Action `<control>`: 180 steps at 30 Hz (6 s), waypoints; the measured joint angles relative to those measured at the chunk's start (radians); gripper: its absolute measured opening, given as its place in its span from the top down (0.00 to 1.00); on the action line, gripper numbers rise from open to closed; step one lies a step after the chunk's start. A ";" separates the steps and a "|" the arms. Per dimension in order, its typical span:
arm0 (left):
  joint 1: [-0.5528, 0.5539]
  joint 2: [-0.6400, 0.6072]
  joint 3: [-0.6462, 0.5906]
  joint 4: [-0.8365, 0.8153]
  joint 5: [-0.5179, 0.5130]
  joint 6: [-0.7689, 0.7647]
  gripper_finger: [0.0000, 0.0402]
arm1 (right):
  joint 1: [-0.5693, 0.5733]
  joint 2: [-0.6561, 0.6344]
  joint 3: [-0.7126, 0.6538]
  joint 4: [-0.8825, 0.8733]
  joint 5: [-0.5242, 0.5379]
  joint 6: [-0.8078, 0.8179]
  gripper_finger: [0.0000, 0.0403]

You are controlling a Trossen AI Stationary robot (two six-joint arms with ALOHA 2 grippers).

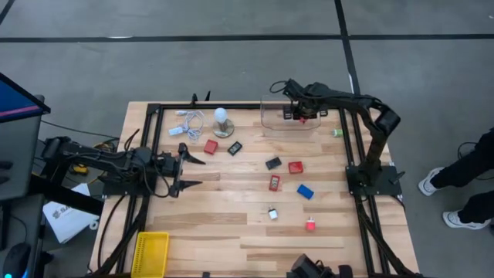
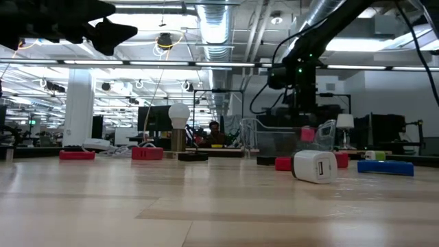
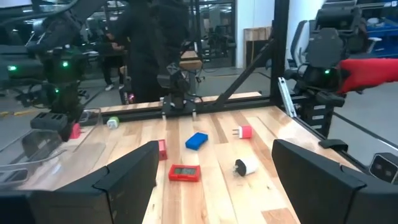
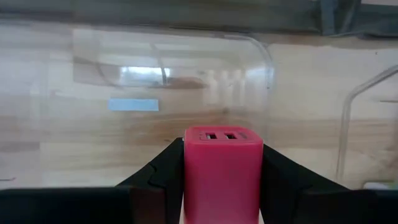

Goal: Pick & Place Office items
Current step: Put the pink charger adapter into the transparent bin, then adjust the transparent bin

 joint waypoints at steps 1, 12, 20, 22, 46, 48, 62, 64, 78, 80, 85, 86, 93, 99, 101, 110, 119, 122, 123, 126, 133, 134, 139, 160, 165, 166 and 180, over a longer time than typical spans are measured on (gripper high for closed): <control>0.000 0.000 0.000 0.000 -0.009 0.000 0.23 | 0.000 -0.001 0.000 0.001 0.010 0.007 0.65; 0.000 0.023 0.000 -0.016 -0.412 0.002 0.23 | -0.006 -0.001 0.000 0.007 0.017 0.001 0.65; 0.000 0.074 0.001 0.027 -0.521 0.008 0.23 | -0.006 -0.002 0.000 0.007 0.017 -0.010 0.65; 0.000 0.080 0.001 0.036 -0.521 0.009 0.23 | -0.005 -0.002 0.000 0.007 0.017 -0.014 0.65; 0.000 0.087 0.001 0.036 -0.505 0.010 0.23 | -0.003 -0.002 0.000 0.015 0.051 -0.049 0.35; 0.000 0.087 0.001 0.035 -0.505 0.010 0.23 | -0.001 -0.002 0.000 0.028 0.052 -0.070 0.35; -0.001 0.087 0.001 0.026 -0.454 0.006 0.23 | 0.172 -0.194 0.000 0.038 0.126 -0.228 0.47; -0.001 0.087 0.001 0.026 -0.453 0.004 0.23 | 0.223 -0.248 0.000 0.012 0.125 -0.224 0.48; -0.001 0.089 0.001 0.027 -0.402 -0.026 0.23 | 0.875 -0.385 -0.007 -0.342 0.215 0.113 0.46; -0.001 0.090 0.001 0.025 -0.396 -0.028 0.23 | 0.978 -0.379 -0.007 -0.362 0.252 0.198 0.46; -0.001 0.090 0.001 0.027 -0.391 -0.031 0.23 | 1.152 -0.373 -0.008 -0.591 0.301 0.569 0.48; -0.001 0.090 0.001 0.027 -0.391 -0.031 0.23 | 1.171 -0.374 -0.008 -0.656 0.302 0.653 0.49; -0.001 0.090 0.000 0.051 -0.391 -0.027 0.23 | 1.067 -0.390 -0.031 -0.685 0.244 0.717 0.53; -0.001 0.092 0.000 0.072 -0.391 -0.001 0.23 | 0.735 -0.390 -0.079 -0.685 0.231 0.564 0.59; -0.001 0.092 0.000 0.072 -0.391 0.000 0.23 | 0.597 -0.393 -0.080 -0.684 0.231 0.488 0.62; -0.001 0.092 0.000 0.071 -0.376 0.001 0.23 | 0.143 -0.393 -0.080 -0.652 0.231 0.234 0.76; -0.001 0.092 0.000 0.071 -0.350 -0.023 0.23 | -0.030 -0.393 -0.080 -0.597 0.226 0.285 0.90; -0.001 0.092 0.000 0.071 -0.346 -0.024 0.23 | -0.052 -0.393 -0.090 -0.560 0.219 0.335 0.98; -0.001 0.092 0.000 0.071 -0.346 -0.024 0.23 | -0.057 -0.393 -0.097 -0.542 0.205 0.353 0.99; -0.001 0.092 0.000 0.071 -0.346 -0.024 0.23 | -0.084 -0.393 -0.136 -0.479 0.143 0.397 0.98; -0.002 0.092 0.001 0.072 -0.314 -0.024 0.23 | -0.181 -0.393 -0.272 -0.373 0.085 0.388 1.00; -0.001 0.092 0.001 0.072 -0.314 -0.024 0.23 | -0.191 -0.393 -0.291 -0.352 0.084 0.387 1.00; -0.001 0.092 0.001 0.089 -0.314 -0.024 0.23 | -0.223 -0.393 -0.375 -0.155 0.065 0.343 1.00; -0.001 0.092 0.001 0.097 -0.298 -0.024 0.23 | -0.275 -0.396 -0.498 0.060 0.074 0.327 1.00; -0.002 0.092 0.001 0.098 -0.275 -0.024 0.23 | -0.301 -0.396 -0.543 0.098 0.102 0.323 1.00; -0.002 0.092 0.001 0.098 -0.274 -0.024 0.23 | -0.302 -0.389 -0.554 0.092 0.103 0.319 1.00; -0.001 0.092 0.001 0.098 -0.274 -0.024 0.23 | -0.275 -0.393 -0.565 0.104 0.069 0.315 1.00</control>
